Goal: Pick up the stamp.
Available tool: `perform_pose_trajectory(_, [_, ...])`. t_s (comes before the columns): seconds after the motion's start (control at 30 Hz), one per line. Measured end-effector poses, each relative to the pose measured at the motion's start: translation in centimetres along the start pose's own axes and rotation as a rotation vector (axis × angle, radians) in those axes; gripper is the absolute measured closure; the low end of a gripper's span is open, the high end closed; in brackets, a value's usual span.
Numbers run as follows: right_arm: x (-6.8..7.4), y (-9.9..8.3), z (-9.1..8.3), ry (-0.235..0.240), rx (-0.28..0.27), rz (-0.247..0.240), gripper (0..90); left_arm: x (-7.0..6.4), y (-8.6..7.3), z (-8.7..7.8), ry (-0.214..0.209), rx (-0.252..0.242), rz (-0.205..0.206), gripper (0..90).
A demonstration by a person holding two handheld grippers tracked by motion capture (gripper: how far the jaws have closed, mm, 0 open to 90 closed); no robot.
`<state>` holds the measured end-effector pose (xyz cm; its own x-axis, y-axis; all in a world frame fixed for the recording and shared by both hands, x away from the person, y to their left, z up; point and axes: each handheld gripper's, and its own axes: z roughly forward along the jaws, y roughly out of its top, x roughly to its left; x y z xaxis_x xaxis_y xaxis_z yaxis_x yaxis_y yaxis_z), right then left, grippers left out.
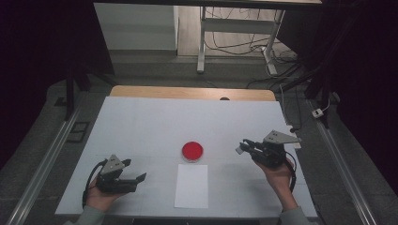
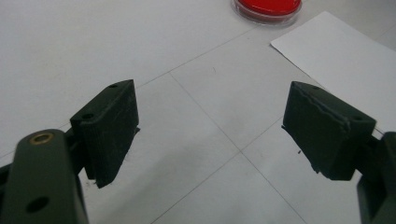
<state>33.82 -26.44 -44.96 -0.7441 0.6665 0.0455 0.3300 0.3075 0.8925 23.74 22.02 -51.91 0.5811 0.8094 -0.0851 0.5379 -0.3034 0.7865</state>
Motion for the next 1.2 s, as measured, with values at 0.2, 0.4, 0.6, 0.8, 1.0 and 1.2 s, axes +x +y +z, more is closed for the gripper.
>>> perform_pose_trajectory(0.2, [0.5,0.1,0.3,0.011,0.005,-0.011,75.2,-0.1,0.0,0.0,-0.003,0.0,0.001,18.9])
perform_pose_trajectory(0.4, [0.9,0.1,0.6,0.03,0.0,-0.011,75.2,-0.1,0.0,0.0,-0.004,-0.001,0.001,18.9])
perform_pose_trajectory(0.6, [1.4,0.2,0.9,0.046,0.002,-0.017,75.2,-0.1,0.1,0.1,-0.006,-0.001,0.004,18.8])
perform_pose_trajectory(0.8, [2.0,0.4,1.3,0.07,-0.003,-0.011,75.2,-0.1,0.1,0.1,-0.007,-0.002,0.005,18.9])
perform_pose_trajectory(1.0, [2.6,0.6,1.7,0.111,-0.018,0.017,75.1,-0.1,0.1,0.1,-0.009,-0.002,0.006,18.8])
perform_pose_trajectory(1.2, [3.4,0.8,2.0,0.135,-0.024,0.009,75.1,-0.1,0.1,0.1,-0.01,-0.001,0.009,18.8])
